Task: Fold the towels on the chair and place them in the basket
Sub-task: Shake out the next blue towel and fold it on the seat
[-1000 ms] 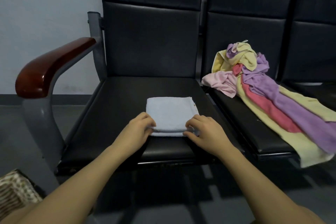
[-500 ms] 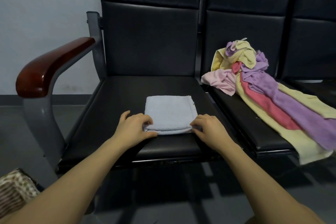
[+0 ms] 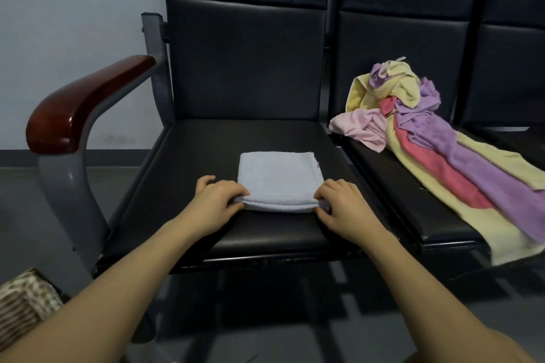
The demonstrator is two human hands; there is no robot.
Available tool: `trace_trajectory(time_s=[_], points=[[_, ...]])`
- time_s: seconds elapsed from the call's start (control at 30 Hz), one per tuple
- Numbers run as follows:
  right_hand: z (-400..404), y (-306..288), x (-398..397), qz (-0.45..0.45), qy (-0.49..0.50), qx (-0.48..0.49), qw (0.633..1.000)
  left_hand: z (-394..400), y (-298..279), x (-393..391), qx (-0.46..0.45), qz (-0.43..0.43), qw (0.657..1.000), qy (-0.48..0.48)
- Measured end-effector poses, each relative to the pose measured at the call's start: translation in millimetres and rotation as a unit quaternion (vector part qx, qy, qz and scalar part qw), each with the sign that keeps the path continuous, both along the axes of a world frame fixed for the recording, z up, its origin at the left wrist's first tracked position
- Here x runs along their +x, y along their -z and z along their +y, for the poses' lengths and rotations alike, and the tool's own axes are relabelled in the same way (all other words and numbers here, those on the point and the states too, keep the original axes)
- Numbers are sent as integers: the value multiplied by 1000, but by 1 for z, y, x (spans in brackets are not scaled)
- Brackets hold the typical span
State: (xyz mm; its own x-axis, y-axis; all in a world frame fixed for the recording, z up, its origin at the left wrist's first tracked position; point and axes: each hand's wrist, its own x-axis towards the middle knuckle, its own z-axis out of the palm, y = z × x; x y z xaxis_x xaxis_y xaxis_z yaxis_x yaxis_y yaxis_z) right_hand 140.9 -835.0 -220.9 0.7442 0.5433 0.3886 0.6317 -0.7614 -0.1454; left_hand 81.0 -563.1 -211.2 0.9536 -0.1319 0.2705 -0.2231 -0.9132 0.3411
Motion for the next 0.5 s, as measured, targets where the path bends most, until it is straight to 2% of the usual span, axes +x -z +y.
trace_trajectory(time_s=[0.1, 0.17, 0.27, 0.37, 0.5], points=[[-1, -3, 0, 67, -14, 77, 995, 0, -7, 2, -27, 6, 1000, -6], [0, -6, -1, 135, -23, 194, 971, 0, -9, 5, -81, 2, 997, -15], [4, -12, -3, 174, -19, 331, 927, -3, -13, 11, -158, -8, 987, -18], [9, -13, 2, 149, 35, 362, 920, -13, -20, 16, -198, -44, 979, -28], [19, -11, 12, 75, 67, 365, 926, -26, -27, 26, -256, -59, 960, -98]])
